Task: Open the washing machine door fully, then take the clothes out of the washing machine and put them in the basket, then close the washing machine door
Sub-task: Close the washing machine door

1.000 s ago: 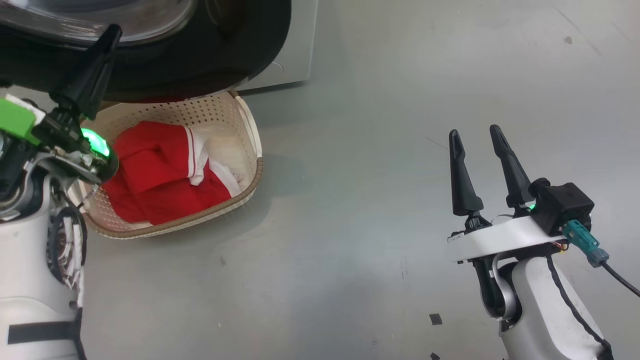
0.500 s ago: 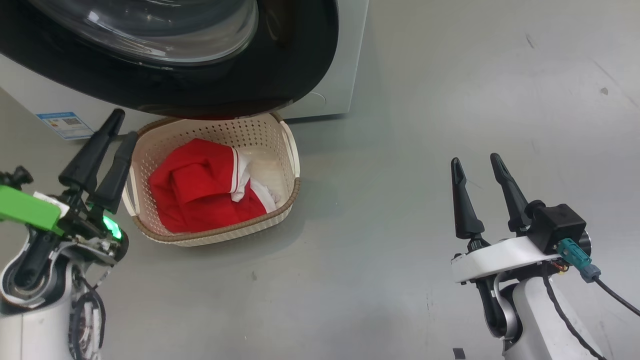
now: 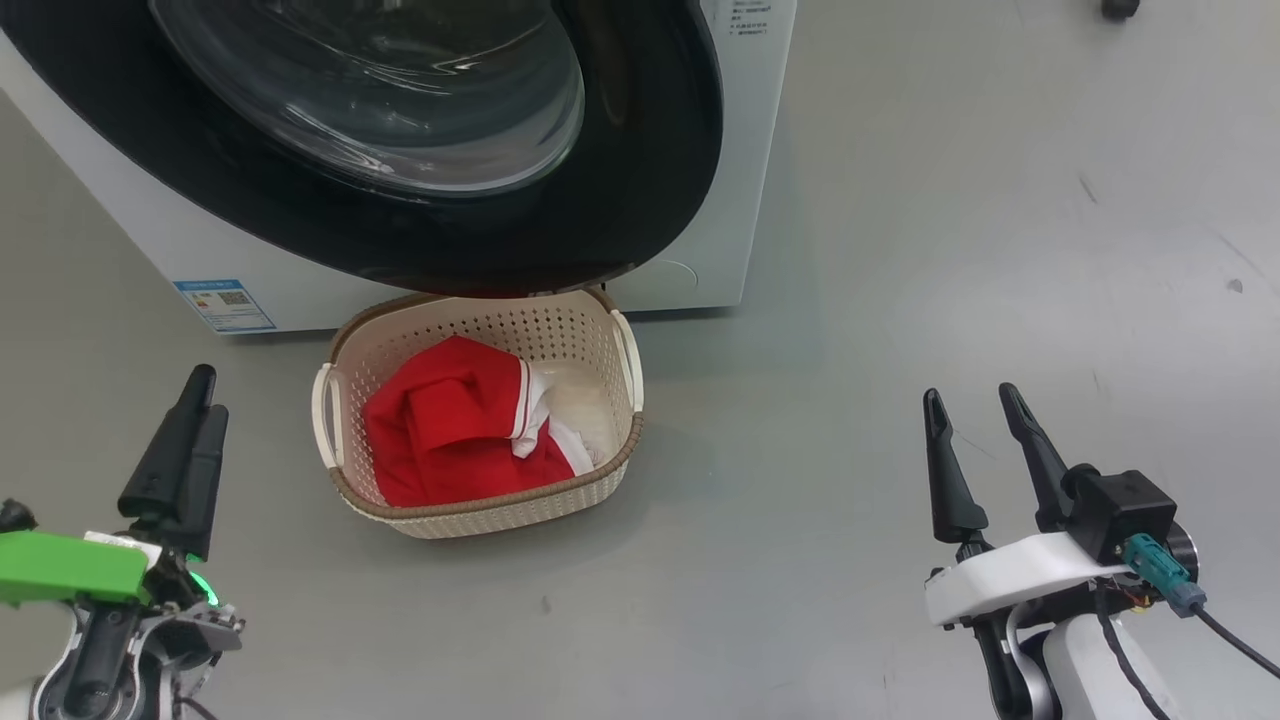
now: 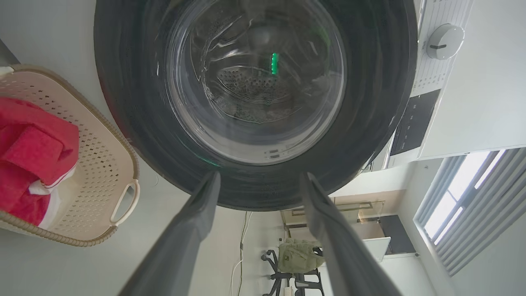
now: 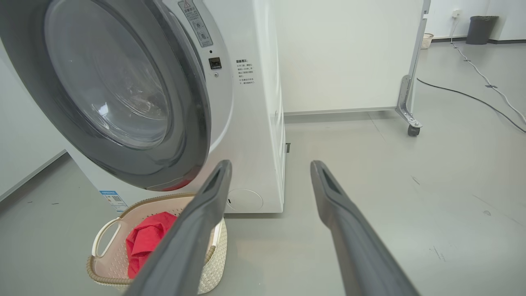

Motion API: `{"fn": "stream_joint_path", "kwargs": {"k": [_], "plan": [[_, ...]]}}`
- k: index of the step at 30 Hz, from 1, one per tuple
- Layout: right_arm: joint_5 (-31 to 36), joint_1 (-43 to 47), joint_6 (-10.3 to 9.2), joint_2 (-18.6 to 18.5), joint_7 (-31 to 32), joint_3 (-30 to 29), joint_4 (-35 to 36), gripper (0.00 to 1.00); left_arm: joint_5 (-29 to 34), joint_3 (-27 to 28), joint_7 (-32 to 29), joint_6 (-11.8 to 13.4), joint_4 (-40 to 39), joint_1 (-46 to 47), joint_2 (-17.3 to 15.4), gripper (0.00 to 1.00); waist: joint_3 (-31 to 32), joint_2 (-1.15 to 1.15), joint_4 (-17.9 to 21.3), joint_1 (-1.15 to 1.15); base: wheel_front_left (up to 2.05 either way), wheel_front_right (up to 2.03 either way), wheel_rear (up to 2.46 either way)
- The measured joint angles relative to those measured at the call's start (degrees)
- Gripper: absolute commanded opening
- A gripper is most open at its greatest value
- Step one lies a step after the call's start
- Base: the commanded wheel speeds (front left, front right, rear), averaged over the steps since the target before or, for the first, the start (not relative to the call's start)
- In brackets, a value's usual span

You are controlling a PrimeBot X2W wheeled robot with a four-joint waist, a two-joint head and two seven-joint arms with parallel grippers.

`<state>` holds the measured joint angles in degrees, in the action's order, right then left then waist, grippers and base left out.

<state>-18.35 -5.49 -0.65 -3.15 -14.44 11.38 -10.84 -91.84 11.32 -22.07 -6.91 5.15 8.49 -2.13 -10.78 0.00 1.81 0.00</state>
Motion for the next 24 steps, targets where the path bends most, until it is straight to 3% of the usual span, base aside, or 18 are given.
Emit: {"fn": "stream_joint_path", "kwargs": {"k": [3,7,18,24], "plan": [[0.1,0.6,-0.01,-0.2,0.0,-0.4,0.0,1.00,2.8,-0.6,2.5,0.0,-2.5,-1.6,0.0,1.00,1.1,0.00,-0.8,0.00,0.00,0.00,0.00],[0.4,1.3,0.01,-0.3,0.0,-0.6,0.1,1.00,11.8,-3.0,6.3,0.0,-6.7,-3.5,-0.1,1.00,2.2,0.00,-1.8,0.00,0.00,0.00,0.00],[1.0,2.1,0.10,-0.5,0.0,-1.2,0.5,1.00,45.6,-9.6,21.1,0.0,-13.2,-7.5,-7.8,1.00,5.0,0.00,-3.1,0.00,0.00,0.00,0.00],[1.4,3.1,0.58,-0.5,0.0,-1.1,0.5,1.00,59.2,-12.3,25.4,1.3,-12.5,-11.5,-9.9,1.00,6.8,0.00,-3.2,0.00,0.00,0.00,0.00]]}}
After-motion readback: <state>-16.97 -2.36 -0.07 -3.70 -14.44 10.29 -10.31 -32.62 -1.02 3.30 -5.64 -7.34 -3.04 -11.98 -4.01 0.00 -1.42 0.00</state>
